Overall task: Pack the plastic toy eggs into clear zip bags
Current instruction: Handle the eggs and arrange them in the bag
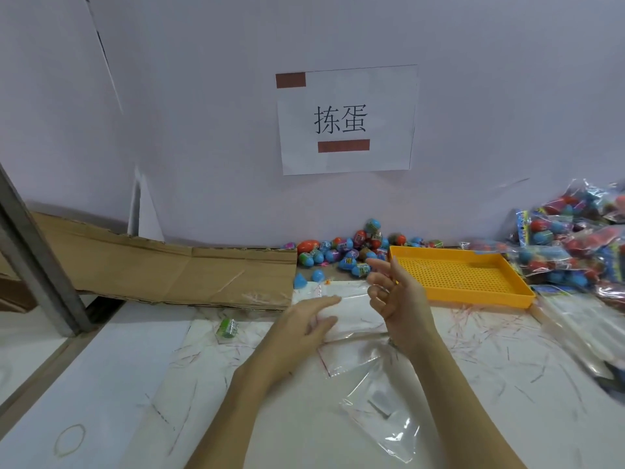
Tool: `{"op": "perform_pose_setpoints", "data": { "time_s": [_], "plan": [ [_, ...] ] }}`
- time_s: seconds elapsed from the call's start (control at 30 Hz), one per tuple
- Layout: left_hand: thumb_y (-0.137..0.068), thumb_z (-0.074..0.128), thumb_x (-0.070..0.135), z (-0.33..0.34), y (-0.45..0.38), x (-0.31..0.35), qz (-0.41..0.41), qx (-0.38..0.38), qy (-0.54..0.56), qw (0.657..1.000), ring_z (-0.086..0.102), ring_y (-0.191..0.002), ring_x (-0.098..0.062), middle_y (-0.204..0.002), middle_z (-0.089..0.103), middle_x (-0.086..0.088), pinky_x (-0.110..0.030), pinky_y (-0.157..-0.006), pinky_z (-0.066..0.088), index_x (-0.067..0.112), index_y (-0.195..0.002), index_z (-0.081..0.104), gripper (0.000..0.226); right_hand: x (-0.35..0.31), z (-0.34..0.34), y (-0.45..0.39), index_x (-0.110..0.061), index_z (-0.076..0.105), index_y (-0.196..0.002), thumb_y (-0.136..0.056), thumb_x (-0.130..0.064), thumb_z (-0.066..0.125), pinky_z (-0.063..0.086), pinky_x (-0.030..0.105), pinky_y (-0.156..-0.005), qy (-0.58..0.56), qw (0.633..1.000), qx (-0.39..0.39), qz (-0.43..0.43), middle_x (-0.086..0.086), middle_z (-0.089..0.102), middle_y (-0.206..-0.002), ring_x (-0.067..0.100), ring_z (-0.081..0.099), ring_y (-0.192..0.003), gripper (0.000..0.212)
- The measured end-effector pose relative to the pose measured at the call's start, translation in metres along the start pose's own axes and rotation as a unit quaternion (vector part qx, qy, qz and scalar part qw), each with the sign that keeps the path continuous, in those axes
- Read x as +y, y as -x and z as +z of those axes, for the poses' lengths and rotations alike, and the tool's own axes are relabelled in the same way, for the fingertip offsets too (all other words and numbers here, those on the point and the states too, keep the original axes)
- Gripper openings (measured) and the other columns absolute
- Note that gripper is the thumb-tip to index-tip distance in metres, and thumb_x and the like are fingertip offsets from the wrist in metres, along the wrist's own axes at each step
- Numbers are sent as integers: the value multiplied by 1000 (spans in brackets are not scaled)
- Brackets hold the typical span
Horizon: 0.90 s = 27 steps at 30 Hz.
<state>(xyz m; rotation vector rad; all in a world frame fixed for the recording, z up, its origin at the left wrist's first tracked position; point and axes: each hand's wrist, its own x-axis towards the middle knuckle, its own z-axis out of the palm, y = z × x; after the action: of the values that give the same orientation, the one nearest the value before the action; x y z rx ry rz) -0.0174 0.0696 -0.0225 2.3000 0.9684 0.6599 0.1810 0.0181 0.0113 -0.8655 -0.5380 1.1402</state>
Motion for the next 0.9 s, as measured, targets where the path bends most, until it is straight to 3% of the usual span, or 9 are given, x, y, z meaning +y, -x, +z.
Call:
{"op": "perform_pose_setpoints", "data": {
  "time_s": [0.1,0.23,0.33,0.4,0.53,0.63,0.73,0.83,0.9],
  "plan": [
    [-101,65,28,1,0,-11,26,23,-123,992,47,-133,-1,-134,64,14,-21,-108,32,34,-128,70,28,3,3,-1,-7,73,-110,-104,-39,51,42,20,-52,75,997,14,-12,4,68,-74,12,57,-58,40],
    [-93,74,33,1,0,-16,38,95,-143,984,43,-109,-2,-103,65,19,-27,-98,36,34,-100,80,9,12,7,2,-9,74,-103,-106,-33,51,44,19,-50,219,973,7,-70,5,71,-73,15,62,-62,33],
    [-100,63,35,0,0,-17,16,131,-121,984,46,-103,-10,-101,58,15,-23,-86,36,34,-97,71,8,18,7,2,-21,72,-114,-103,-28,57,55,19,-71,376,912,-92,-134,-8,75,-101,11,69,-93,20],
    [-105,55,33,-1,0,-17,-6,147,-83,986,51,-98,-14,-96,58,14,-25,-82,42,32,-93,64,14,22,5,3,-36,67,-126,-98,-36,66,50,17,-92,481,850,-180,-117,-23,67,-124,-4,61,-114,29],
    [-100,63,38,-11,-2,-13,-54,224,66,971,68,-81,-18,-90,66,2,-39,-73,58,23,-98,69,16,29,8,3,-31,75,-119,-97,-28,68,48,18,-96,568,786,-182,-160,-21,73,-115,-6,63,-110,24],
    [-95,57,59,-18,-2,-6,-63,269,185,943,69,-73,-6,-88,73,8,-24,-62,54,28,-106,67,35,30,11,2,-20,79,-110,-99,-19,66,55,21,-88,485,835,-127,-227,-14,78,-98,0,71,-97,17],
    [-86,63,73,-23,-3,-6,-77,229,287,927,70,-90,-1,-102,76,15,-23,-76,55,38,-119,63,48,29,15,4,-17,77,-106,-101,-17,62,56,17,-83,344,913,-102,-196,-7,79,-95,7,74,-96,16],
    [-83,81,50,-20,-4,-9,-60,191,300,933,71,-100,-3,-106,77,12,-26,-86,55,36,-121,66,43,30,19,8,-25,77,-106,-102,-26,59,52,8,-78,323,929,-94,-152,-11,78,-99,3,72,-98,19],
    [-84,82,38,-18,-3,-8,-46,208,277,937,72,-95,-4,-99,77,11,-23,-83,55,38,-106,73,24,30,18,8,-27,77,-106,-103,-28,58,53,11,-77,324,930,-106,-135,-10,78,-100,4,72,-97,19]
  ]
}}
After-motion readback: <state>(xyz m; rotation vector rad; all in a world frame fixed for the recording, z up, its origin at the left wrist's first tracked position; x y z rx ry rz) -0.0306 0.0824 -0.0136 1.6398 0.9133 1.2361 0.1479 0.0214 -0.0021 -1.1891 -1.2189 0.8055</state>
